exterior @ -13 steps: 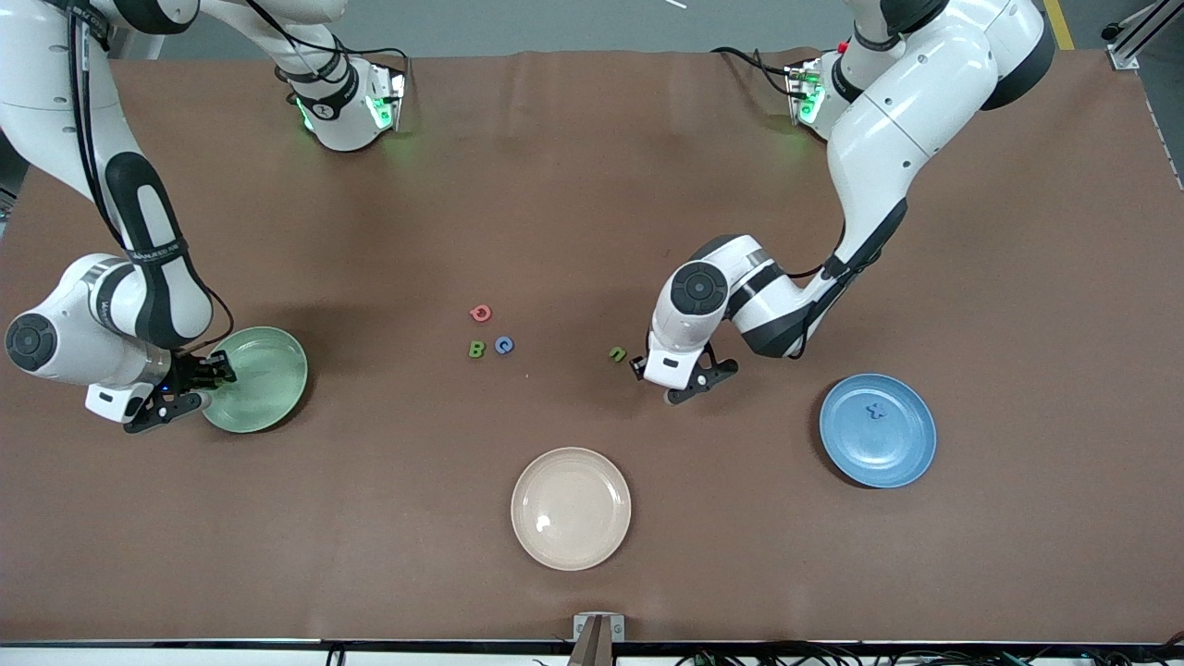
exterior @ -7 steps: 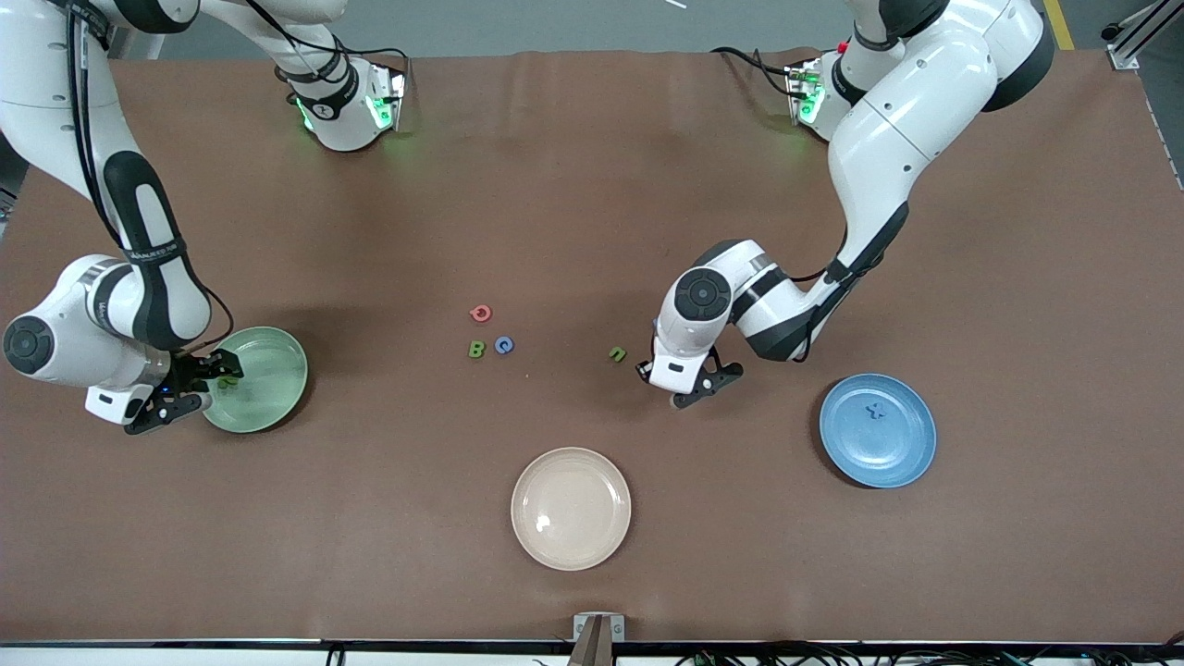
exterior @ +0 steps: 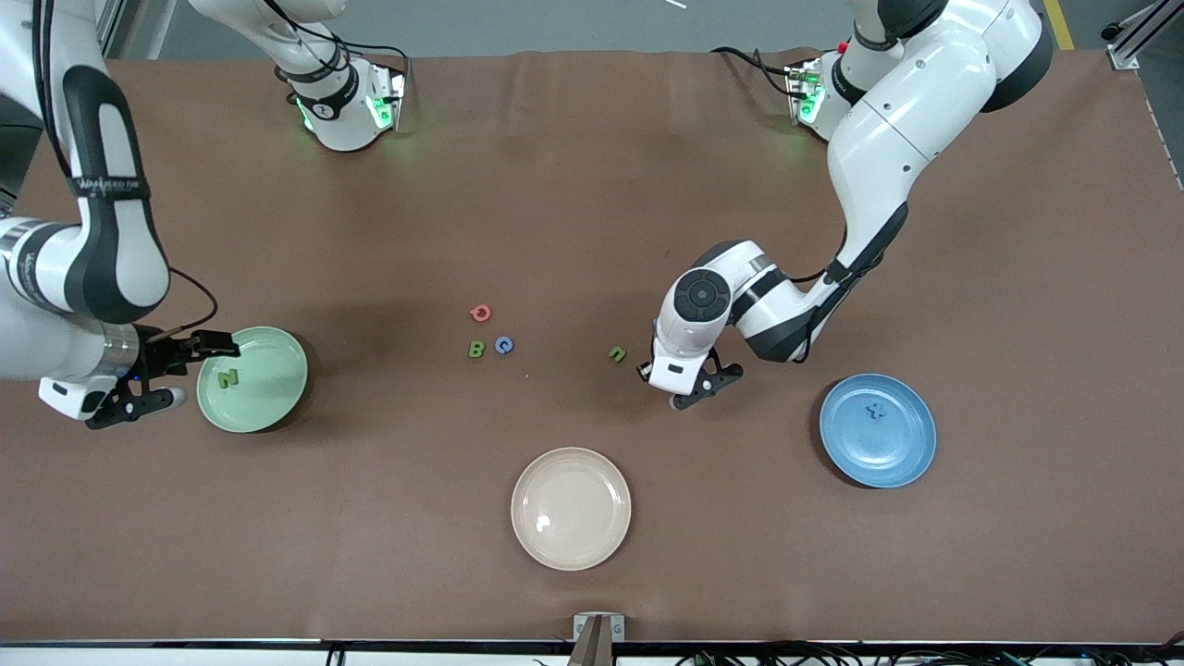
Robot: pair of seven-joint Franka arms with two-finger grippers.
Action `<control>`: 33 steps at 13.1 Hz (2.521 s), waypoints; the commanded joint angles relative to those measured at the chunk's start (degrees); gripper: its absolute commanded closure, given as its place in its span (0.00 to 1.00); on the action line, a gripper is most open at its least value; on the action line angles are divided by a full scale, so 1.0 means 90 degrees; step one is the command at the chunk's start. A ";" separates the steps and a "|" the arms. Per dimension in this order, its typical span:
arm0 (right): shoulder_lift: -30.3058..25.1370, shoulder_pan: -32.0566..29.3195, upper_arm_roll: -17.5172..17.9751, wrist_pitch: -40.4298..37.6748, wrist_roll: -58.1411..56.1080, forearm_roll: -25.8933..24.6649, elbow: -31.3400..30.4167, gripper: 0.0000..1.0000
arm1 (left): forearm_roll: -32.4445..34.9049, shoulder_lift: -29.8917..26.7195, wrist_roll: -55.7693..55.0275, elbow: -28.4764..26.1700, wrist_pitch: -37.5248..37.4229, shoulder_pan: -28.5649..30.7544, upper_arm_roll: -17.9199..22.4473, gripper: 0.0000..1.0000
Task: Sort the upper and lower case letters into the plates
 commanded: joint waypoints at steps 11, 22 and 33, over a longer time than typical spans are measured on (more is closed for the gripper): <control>-0.0174 0.3279 -0.0015 0.2022 0.4895 0.0431 -0.1206 0.00 | 0.0009 -0.1226 0.3042 -0.0219 -0.1635 0.2526 -0.0023 0.99; 0.0736 0.3955 -0.0015 0.3823 0.5561 0.0491 -0.1734 0.34 | -0.0323 -0.1079 0.2743 -0.0257 -0.1556 0.2831 -0.0198 0.00; 0.1146 0.4004 0.0044 0.4233 0.5561 0.0491 -0.1724 0.40 | 0.0094 -0.1109 -0.0898 -0.1615 -0.0630 0.2033 -0.1723 0.05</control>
